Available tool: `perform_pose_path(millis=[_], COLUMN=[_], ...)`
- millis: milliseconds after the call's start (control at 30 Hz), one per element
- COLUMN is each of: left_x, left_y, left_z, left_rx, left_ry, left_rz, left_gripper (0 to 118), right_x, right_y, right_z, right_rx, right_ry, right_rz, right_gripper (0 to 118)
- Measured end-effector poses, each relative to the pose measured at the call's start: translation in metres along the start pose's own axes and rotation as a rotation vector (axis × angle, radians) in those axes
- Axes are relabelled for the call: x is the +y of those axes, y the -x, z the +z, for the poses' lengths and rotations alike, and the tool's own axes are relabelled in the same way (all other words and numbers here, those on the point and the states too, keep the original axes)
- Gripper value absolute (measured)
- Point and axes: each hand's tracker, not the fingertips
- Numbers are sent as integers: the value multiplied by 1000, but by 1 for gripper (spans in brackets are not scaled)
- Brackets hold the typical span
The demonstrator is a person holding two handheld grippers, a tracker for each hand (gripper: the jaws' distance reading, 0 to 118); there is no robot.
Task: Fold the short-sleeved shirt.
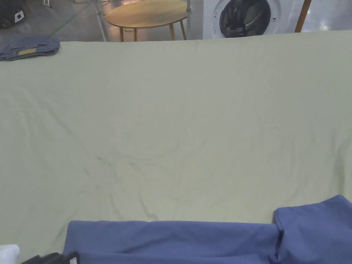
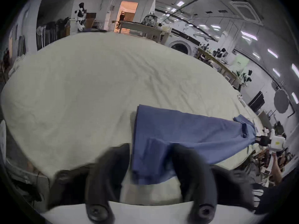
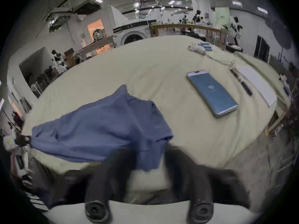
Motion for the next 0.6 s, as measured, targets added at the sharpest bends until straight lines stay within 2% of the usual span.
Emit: perform_pose_path(millis=[33, 67, 133, 300, 400, 433, 467, 500, 533, 567, 600], left_x=[1, 3, 9, 36, 49, 51, 54, 56, 57, 58, 55], left_y=[0, -6, -15, -60, -81, -88, -97, -103, -108, -111, -116], left_z=[3, 12, 26, 59, 61, 58, 56, 50, 46, 41, 37], left_rx=[26, 23, 35, 9, -55, -49, -43, -43, -51, -70, -89], left_ry=[-24, -52, -115, -281, -352, -363, -370, -368, -356, -342, -334], left_rz=[-26, -45, -87, -158, -177, -192, -202, -210, -211, -208, -208], left_gripper=[58, 58, 58, 57, 57, 55, 47, 24, 1, 0, 0], right_x=[-2, -3, 1, 31, 53, 57, 60, 63, 65, 66, 67], right_y=[3, 2, 2, 34, 60, 67, 75, 84, 93, 105, 114], right_z=[3, 7, 23, 53, 49, 42, 37, 29, 22, 14, 8], right_rx=[-54, -67, -23, 35, 112, 146, 169, 186, 185, 164, 152], right_ry=[-17, -50, -113, -281, -318, -317, -322, -326, -324, -311, -297], right_rz=[7, 1, -36, 55, 59, 57, 63, 83, 110, 153, 175], right_gripper=[64, 64, 64, 64, 62, 58, 46, 20, 6, 0, 0])
